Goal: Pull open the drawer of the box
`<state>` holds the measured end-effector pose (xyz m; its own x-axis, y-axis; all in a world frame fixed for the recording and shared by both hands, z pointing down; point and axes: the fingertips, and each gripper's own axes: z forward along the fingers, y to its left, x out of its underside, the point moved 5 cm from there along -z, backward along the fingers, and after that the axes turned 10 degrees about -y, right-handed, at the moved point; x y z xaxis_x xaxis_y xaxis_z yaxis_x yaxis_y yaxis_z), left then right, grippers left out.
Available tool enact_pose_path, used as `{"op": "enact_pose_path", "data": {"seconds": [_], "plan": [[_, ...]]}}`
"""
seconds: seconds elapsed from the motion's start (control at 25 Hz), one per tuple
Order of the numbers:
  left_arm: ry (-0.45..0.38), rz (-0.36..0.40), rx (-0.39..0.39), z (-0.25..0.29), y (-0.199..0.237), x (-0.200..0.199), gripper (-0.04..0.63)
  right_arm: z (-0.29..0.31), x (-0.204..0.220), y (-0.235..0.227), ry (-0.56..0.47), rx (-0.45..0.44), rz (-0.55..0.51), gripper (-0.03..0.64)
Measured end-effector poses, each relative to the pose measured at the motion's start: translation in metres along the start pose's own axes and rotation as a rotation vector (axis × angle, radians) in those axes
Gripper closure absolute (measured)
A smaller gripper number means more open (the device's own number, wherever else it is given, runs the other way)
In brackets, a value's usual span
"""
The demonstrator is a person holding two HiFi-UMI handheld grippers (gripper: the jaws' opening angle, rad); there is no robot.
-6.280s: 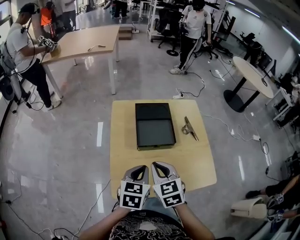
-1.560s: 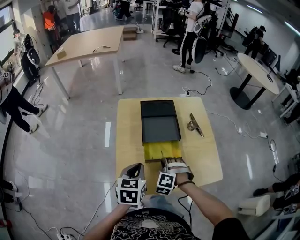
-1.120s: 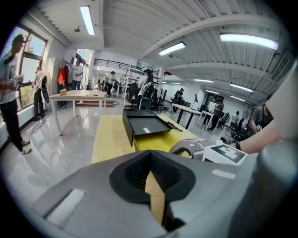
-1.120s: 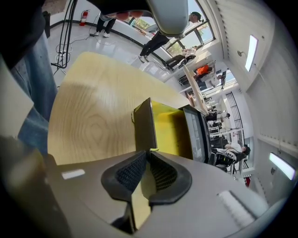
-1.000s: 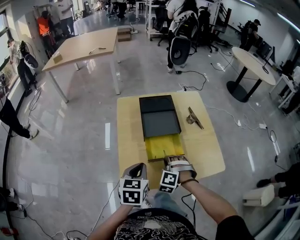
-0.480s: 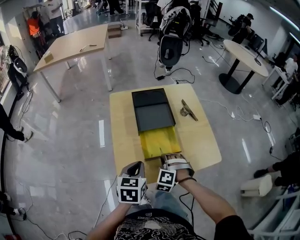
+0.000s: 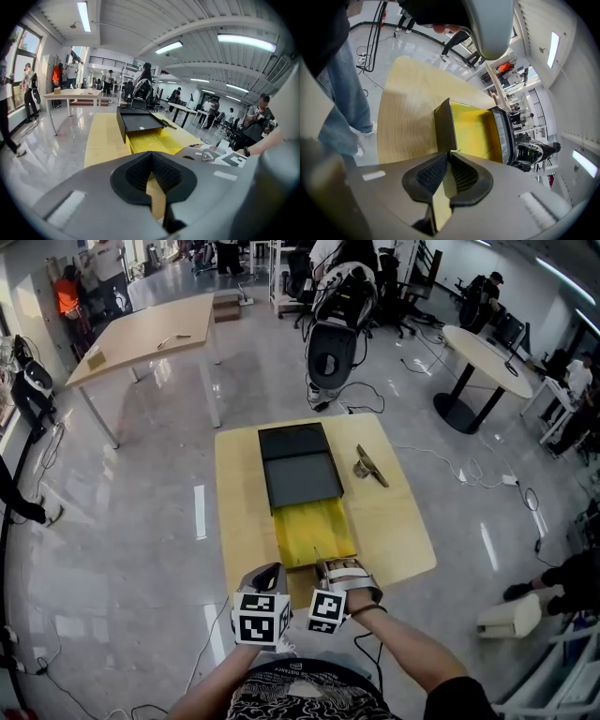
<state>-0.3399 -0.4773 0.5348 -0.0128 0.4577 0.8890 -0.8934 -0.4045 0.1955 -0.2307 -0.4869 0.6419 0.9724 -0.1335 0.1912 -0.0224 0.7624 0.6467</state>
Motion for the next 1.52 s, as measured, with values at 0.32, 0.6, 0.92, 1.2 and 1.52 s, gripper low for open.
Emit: {"op": "enact_pose_path", "data": {"seconds": [0.32, 0.6, 0.92, 1.2, 1.52], "plan": [[0.003, -0.003, -0.016, -0.005, -0.089, 0.009, 0.583, -0.054, 0.059, 0.027, -0.024, -0.014, -0.007, 0.583], [0.006, -0.005, -0.031, -0.022, -0.173, 0.044, 0.583, -0.103, 0.114, 0.079, -0.041, -0.020, -0.013, 0.583], [0.006, -0.003, -0.040, -0.028, -0.218, 0.052, 0.583, -0.130, 0.143, 0.098, -0.052, -0.026, -0.016, 0.583], [0.002, 0.000, -0.041, -0.083, -0.247, 0.036, 0.583, -0.191, 0.126, 0.111, -0.064, -0.037, -0.009, 0.579], [-0.011, 0.004, -0.054, -0.116, -0.304, 0.060, 0.583, -0.239, 0.150, 0.145, -0.142, -0.021, 0.197, 0.572]]}}
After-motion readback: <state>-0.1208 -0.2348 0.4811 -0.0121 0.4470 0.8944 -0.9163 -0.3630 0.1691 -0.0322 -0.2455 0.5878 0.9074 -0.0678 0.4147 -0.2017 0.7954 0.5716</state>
